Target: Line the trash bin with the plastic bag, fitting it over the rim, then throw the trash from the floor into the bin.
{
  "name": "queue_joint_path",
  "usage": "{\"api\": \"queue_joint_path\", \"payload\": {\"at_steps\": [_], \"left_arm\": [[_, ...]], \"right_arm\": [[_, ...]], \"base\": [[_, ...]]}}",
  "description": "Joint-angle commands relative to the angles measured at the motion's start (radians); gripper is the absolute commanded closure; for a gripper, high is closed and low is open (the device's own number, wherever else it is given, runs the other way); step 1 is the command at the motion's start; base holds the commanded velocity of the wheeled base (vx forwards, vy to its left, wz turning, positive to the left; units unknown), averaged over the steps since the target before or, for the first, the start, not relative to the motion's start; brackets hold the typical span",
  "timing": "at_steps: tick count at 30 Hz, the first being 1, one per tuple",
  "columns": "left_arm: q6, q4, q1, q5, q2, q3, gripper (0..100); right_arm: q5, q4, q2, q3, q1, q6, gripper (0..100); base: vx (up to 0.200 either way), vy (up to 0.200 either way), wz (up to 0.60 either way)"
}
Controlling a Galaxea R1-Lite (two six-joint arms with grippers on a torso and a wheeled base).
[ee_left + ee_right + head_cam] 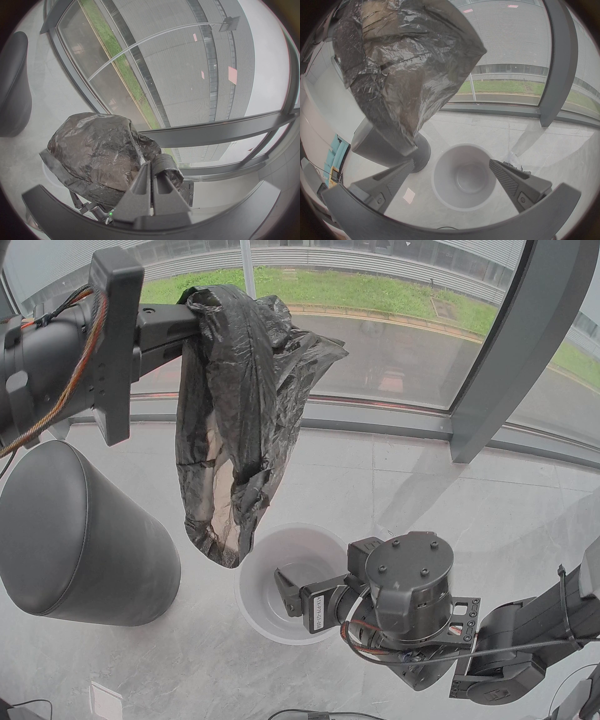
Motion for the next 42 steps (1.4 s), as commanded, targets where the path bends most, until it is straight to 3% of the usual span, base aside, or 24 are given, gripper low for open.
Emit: {"api": "queue_joint_path", "payload": {"at_steps": [1, 9, 19, 24, 28, 33, 42], "left_arm": [[0.0, -0.001, 0.0, 0.0, -0.004, -0.003, 100], [-0.002, -0.002, 0.001, 0.0, -0.013, -0.003, 100], [-0.01, -0.002, 0.0, 0.0, -0.021, 0.0, 100], [-0.01, -0.004, 0.0, -0.002, -0.024, 0.002, 100], [-0.016, -0.002, 0.0, -0.002, -0.038, 0.005, 100], [-0.034, -0.001, 0.016, -0.068, -0.067, 0.006, 100], [-0.037, -0.005, 0.021, -0.072, -0.072, 0.011, 100]], "right_arm": [[0.001, 0.0, 0.007, 0.0, 0.02, 0.0, 0], [-0.005, 0.0, 0.015, -0.001, 0.057, 0.0, 0], [-0.006, -0.002, 0.045, -0.021, 0.04, -0.012, 0], [-0.005, -0.028, 0.147, -0.164, -0.035, -0.106, 0], [-0.003, -0.061, 0.205, -0.213, -0.04, -0.128, 0], [0.001, -0.144, 0.292, -0.283, -0.041, -0.175, 0], [-0.006, -0.282, 0.375, -0.3, -0.055, -0.253, 0]], "base": [[0.0, 0.0, 0.0], [0.0, 0.0, 0.0], [0.0, 0.0, 0.0], [0.0, 0.0, 0.0], [0.0, 0.0, 0.0], [0.0, 0.0, 0.0], [0.0, 0.0, 0.0]]}}
